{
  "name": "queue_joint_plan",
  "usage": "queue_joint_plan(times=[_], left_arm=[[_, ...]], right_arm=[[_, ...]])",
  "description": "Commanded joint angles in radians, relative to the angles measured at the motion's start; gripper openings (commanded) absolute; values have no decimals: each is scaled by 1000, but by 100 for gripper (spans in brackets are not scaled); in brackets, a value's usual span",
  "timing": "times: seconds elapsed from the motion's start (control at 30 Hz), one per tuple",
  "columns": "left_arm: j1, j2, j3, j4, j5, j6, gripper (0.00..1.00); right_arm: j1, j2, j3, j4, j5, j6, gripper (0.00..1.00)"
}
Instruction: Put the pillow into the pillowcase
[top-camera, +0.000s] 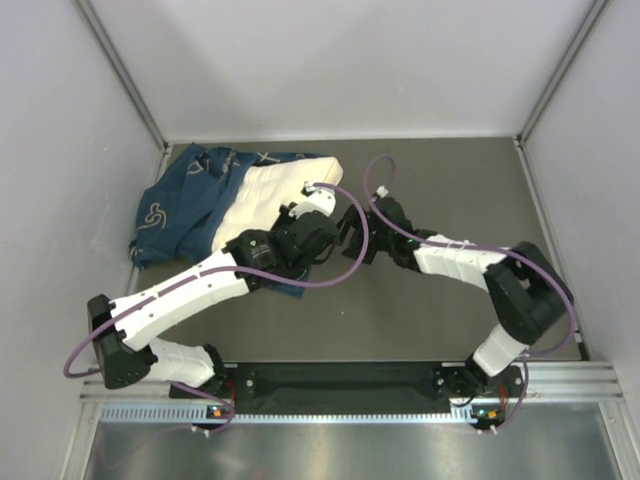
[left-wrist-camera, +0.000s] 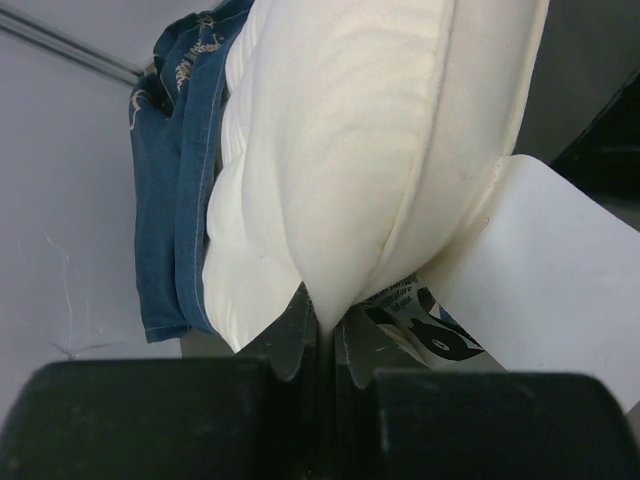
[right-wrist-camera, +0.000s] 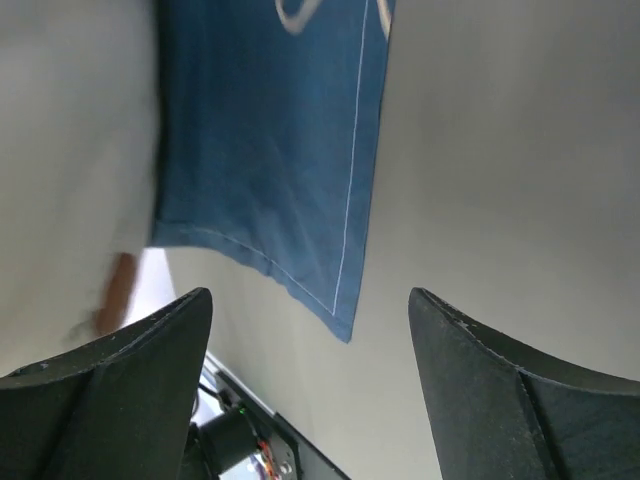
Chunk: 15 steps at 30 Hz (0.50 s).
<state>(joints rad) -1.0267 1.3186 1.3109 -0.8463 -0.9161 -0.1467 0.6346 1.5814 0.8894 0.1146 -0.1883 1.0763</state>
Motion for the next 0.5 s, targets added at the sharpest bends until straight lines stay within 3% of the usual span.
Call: queue_joint_plan(times=[0.0,0.47], left_arm=[[7,-9,73,-3,-107,6,0],[11,-35,70,1,-99,15,0]], right_arm=[[75,77,89,48,21,42,78],[221,403,229,71,170,241,71]])
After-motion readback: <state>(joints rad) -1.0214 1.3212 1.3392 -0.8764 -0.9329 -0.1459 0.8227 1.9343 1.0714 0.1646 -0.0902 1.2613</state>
